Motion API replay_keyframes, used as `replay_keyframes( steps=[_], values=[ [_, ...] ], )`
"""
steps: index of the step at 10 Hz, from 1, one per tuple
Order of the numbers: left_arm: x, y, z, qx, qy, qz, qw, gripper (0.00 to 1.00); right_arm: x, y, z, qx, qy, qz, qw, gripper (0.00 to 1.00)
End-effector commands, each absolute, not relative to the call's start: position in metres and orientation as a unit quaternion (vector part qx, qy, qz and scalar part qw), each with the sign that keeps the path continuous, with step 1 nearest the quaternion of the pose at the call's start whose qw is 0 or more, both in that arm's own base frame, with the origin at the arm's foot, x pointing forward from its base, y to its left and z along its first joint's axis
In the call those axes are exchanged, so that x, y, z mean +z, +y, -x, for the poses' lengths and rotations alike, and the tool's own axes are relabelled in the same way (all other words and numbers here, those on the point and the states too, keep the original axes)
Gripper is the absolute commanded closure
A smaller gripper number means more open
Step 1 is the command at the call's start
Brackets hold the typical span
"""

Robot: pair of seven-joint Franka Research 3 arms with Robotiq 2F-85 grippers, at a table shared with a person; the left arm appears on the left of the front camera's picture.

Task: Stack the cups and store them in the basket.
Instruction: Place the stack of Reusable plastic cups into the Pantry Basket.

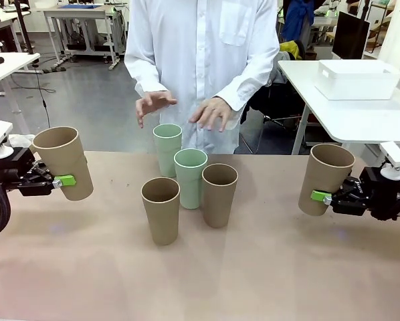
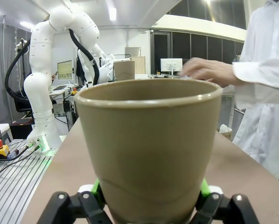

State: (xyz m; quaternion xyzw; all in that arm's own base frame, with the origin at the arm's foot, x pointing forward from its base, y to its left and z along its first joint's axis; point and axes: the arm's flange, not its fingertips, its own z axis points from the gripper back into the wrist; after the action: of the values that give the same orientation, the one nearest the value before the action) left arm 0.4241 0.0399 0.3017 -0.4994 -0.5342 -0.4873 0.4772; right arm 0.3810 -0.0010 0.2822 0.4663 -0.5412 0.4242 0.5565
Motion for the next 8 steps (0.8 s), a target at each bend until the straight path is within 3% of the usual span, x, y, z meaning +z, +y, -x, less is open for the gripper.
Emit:
replay_keyframes(
  steps=[1,8],
  values=[
    [0.3051,0.0389,-0.4250,-0.490,-0.536,0.498,0.473,0.16,0.2856,0.0002,-0.3828,0.423,-0.541,-0.463,0.560,0.16],
    [0.3051,0.0389,-0.4250,-0.490,-0.536,0.498,0.473,0.16,0.2856,0.0002,-0.3828,0.423,-0.541,-0.463,0.560,0.16]
  ],
)
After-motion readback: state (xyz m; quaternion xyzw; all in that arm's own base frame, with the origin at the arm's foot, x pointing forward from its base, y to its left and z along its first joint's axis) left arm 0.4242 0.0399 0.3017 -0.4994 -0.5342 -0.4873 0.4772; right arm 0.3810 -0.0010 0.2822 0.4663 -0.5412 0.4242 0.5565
